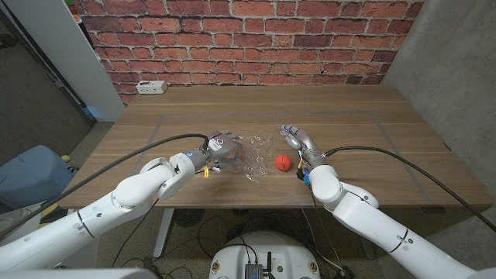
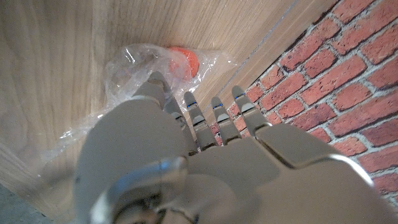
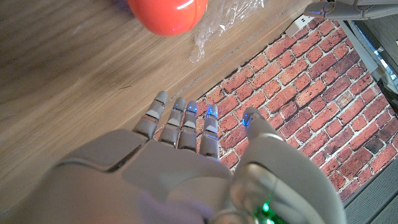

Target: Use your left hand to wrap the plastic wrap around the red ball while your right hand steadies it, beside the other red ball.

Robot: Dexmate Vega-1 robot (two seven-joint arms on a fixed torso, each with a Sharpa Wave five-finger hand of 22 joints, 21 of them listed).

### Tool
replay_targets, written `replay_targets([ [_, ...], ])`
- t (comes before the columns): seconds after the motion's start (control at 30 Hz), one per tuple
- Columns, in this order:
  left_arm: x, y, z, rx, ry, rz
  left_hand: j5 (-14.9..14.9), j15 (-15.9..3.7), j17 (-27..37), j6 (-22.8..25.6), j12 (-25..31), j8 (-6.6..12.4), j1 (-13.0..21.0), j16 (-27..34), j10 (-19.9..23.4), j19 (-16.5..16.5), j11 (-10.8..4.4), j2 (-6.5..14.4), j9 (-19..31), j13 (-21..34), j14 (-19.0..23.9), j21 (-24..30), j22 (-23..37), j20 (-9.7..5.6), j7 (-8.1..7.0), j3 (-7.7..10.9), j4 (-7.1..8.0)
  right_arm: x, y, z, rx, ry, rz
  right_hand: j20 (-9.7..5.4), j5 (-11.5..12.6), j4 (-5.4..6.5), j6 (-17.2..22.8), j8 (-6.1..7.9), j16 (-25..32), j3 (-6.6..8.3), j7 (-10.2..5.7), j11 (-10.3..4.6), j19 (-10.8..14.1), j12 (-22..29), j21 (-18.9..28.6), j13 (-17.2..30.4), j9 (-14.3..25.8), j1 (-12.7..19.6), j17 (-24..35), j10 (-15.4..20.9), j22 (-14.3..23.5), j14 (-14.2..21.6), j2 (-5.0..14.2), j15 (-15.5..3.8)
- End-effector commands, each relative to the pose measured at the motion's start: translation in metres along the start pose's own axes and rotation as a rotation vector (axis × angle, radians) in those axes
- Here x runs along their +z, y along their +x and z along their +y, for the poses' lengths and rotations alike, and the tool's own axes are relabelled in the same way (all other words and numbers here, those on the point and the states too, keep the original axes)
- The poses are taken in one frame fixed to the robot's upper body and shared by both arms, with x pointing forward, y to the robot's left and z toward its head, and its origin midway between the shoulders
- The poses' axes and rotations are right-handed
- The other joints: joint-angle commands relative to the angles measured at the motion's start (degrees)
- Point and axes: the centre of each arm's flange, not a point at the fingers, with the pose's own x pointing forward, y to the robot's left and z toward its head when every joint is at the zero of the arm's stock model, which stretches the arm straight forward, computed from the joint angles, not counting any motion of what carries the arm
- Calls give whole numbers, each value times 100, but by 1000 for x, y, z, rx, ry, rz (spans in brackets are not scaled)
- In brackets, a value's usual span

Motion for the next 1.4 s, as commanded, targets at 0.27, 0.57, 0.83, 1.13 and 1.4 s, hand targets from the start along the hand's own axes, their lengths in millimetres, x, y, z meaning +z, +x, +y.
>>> replay_targets([
  [0.27, -52, 44, 6, -305, -624, 78, 55, -178, 31, 352, 49, 227, 199, 10, 306, -3, 161, 63, 365, 104, 291, 87, 97, 167, 935, 495, -62, 1, 6, -2, -48, -7, -61, -32, 0, -88, 43, 13, -4, 66, 25, -35, 14, 42, 5, 15, 12, 106, -5, -3, -4, -45, -22, -58],
  [0.57, -63, 74, 23, -347, -675, 25, 108, -77, 35, 269, 69, 336, 158, 74, 486, 180, 238, 35, 548, 159, 585, 213, 132, 157, 1029, 674, -61, -4, -1, -3, -104, -9, -96, -42, 7, -146, 62, 18, -54, 78, 22, -105, -60, 15, -26, 8, 12, 158, -25, -70, -8, -138, -59, -84],
  [0.83, -60, 95, 62, -352, -485, 32, 145, -113, 38, 216, 40, 410, 93, 33, 510, 78, 242, 10, 669, 196, 616, 210, 146, 217, 973, 777, -52, -12, -5, -4, -128, 8, -91, -31, 29, -275, 95, 29, -80, 117, 1, -167, -51, 22, -28, -3, 9, 278, -69, -44, -14, -129, -124, -121],
  [1.13, -57, 116, 82, -388, -281, 99, 122, -166, 26, 317, -15, 453, -47, -49, 481, -105, 167, -171, 645, 231, 479, 164, 142, 239, 884, 756, -79, -20, -4, -6, -121, 24, -101, -1, 32, -328, 98, 26, -98, 112, 8, -144, -62, 21, -35, -8, 9, 315, -93, -41, -17, -134, -172, -104],
  [1.4, -57, 133, 84, -356, -231, 126, 93, -232, 24, 346, -31, 455, -103, -63, 487, -106, 108, -211, 617, 247, 443, 173, 138, 191, 839, 739, -92, -17, -5, -7, -150, -9, -112, 12, 37, -444, 114, 30, -184, 111, 3, -285, -93, -62, -58, -22, 13, 424, -146, -253, -24, -259, -257, -136],
])
